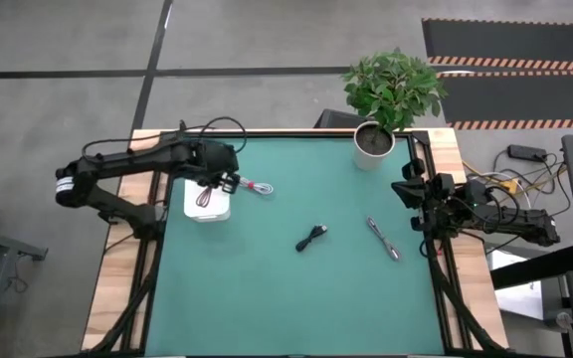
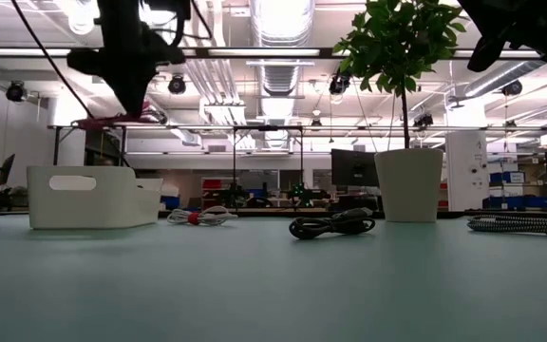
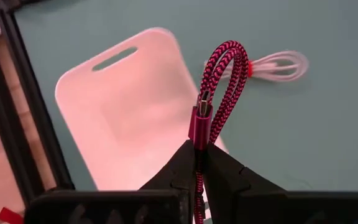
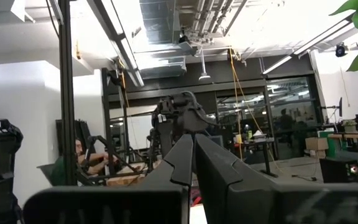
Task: Pick and place USB-C Cables
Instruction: Put the red charger cable into the white bin
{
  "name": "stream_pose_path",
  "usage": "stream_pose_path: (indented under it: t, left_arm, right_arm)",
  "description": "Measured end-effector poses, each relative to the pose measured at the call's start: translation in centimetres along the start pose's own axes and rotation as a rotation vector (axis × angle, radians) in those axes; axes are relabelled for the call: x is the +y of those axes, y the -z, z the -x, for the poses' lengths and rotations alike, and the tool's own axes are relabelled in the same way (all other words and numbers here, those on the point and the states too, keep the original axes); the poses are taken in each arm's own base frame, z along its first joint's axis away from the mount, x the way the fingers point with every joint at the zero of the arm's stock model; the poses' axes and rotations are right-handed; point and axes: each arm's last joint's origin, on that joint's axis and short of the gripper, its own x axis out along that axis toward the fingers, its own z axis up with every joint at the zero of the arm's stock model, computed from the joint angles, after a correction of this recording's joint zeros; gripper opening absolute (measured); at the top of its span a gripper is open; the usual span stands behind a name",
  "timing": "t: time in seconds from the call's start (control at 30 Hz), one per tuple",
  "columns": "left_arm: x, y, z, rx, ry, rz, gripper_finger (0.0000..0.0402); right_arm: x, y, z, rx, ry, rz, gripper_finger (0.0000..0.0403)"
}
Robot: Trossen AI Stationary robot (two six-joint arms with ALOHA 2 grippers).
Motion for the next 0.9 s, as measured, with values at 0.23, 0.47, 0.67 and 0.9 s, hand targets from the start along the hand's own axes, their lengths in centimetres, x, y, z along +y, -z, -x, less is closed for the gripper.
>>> stream_pose_path:
  t: [0.23, 0.47, 0.67, 0.9]
  left_arm:
    - [1.5, -0.9, -1.6, 0.062, -0.034, 0.025, 0.0008]
    - [2.6, -1.6, -3.2, 0.124, -0.044, 0.049, 0.0008]
    - [2.6, -2.6, -4.5, 0.169, -0.031, 0.041, 0.0008]
    - [2.6, -3.5, -6.2, 0.219, -0.062, 0.019, 0.0008]
  right_arm:
    - [0.0, 0.0, 0.0, 0.001, 0.000, 0.000, 0.0009]
    - [0.0, 0.0, 0.0, 0.004, 0.001, 0.000, 0.0009]
    - [0.0, 0.0, 0.0, 0.004, 0.001, 0.000, 0.0009]
    - [0.0, 0.0, 0.0, 0.004, 0.001, 0.000, 0.0009]
